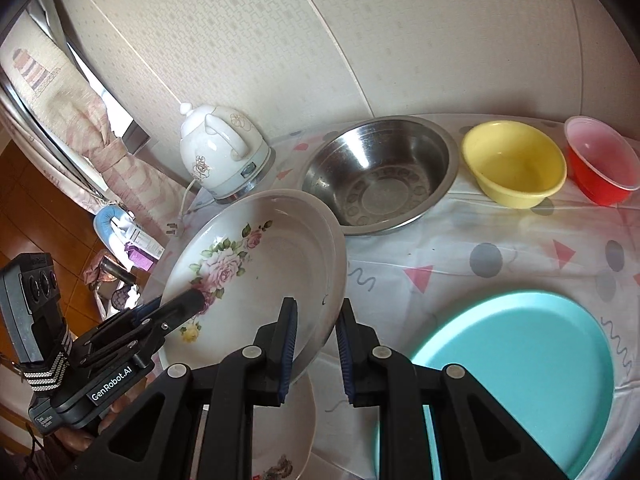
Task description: Organize plates and bowls
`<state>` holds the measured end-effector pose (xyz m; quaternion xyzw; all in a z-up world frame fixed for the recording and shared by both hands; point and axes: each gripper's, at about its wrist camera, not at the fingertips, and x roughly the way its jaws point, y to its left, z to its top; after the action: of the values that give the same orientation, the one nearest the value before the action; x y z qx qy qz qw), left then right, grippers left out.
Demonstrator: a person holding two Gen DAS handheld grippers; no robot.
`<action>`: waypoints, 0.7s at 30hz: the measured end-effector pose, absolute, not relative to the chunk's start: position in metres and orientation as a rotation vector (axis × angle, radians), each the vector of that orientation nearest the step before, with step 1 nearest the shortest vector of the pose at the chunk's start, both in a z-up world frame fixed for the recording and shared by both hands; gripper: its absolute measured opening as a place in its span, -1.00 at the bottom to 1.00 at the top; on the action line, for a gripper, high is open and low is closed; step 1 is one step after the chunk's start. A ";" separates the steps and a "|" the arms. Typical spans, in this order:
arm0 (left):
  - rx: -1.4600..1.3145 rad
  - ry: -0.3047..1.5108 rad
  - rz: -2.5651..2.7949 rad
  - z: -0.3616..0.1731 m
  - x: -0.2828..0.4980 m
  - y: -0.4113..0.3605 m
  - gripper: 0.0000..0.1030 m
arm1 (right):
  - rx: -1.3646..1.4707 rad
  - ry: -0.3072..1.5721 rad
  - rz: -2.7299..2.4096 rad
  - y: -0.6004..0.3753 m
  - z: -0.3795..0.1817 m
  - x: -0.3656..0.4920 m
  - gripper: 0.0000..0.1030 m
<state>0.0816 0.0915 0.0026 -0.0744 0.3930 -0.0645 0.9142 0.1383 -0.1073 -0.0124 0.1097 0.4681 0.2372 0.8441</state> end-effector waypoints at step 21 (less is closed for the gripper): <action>0.043 0.839 -0.293 -0.009 0.059 -0.027 -0.53 | 0.321 0.988 0.330 -0.215 -0.031 0.076 -0.61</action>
<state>0.0591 -0.0265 -0.0085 0.0207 0.4059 -0.1417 0.9026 0.0763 -0.2154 -0.0309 0.1525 0.4700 0.1570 0.8551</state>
